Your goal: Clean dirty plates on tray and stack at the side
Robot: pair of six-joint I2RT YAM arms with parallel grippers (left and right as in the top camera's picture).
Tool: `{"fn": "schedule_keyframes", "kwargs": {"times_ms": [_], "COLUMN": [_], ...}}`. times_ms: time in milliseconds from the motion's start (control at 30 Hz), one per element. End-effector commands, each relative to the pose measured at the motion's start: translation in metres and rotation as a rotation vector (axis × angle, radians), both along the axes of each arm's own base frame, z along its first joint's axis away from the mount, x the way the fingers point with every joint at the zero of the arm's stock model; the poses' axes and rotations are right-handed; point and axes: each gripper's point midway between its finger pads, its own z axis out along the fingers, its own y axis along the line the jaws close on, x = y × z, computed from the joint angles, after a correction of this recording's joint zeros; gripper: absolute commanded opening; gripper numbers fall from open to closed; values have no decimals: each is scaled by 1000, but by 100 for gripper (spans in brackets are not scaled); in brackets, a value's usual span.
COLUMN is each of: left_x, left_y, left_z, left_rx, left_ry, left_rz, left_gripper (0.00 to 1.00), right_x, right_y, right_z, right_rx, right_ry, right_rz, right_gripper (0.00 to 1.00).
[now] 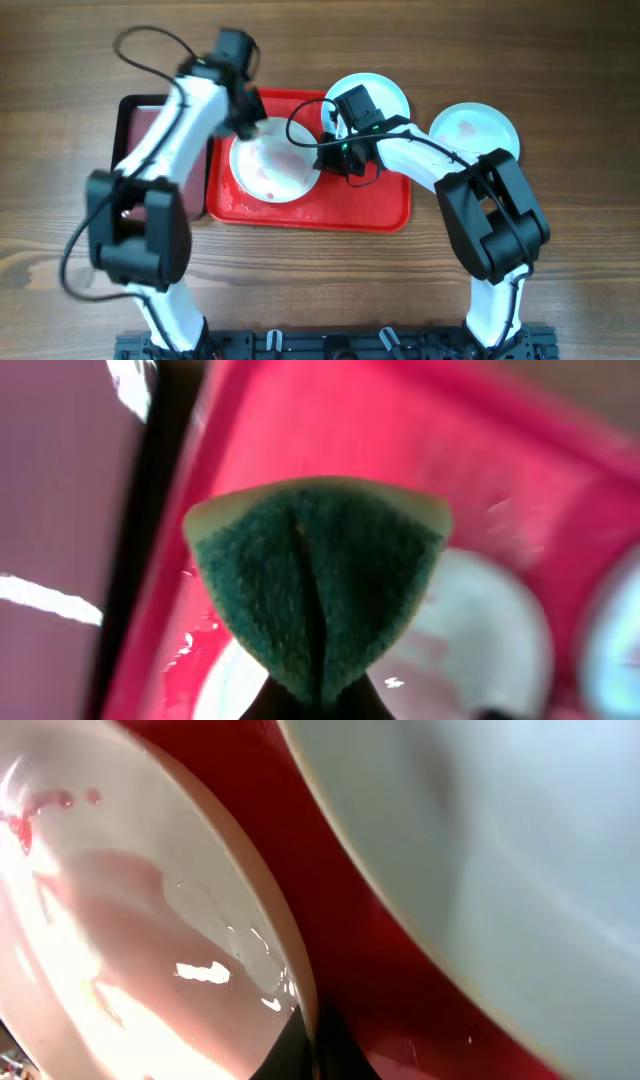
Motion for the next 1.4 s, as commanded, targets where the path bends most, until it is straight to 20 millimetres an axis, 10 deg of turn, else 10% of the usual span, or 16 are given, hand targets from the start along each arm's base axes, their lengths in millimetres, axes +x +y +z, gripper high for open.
{"fn": "schedule_keyframes", "kwargs": {"times_ms": [0, 233, 1067, 1367], "left_x": [16, 1, -4, -4], "left_y": [28, 73, 64, 64], "left_z": [73, 70, 65, 65], "left_rx": [-78, -119, -119, -119], "left_ry": [-166, -98, -73, -73], "left_rz": [34, 144, 124, 124], "left_gripper": [4, 4, 4, 4], "right_x": [-2, 11, -21, -31], "right_y": [-12, -40, -23, -14], "right_z": [-2, 59, 267, 289], "right_rx": [-86, -319, -1360, -1432], "right_ry": [-17, -270, -1251, -1284], "right_rz": [23, 67, -22, -26], "right_gripper": [4, 4, 4, 4]}}
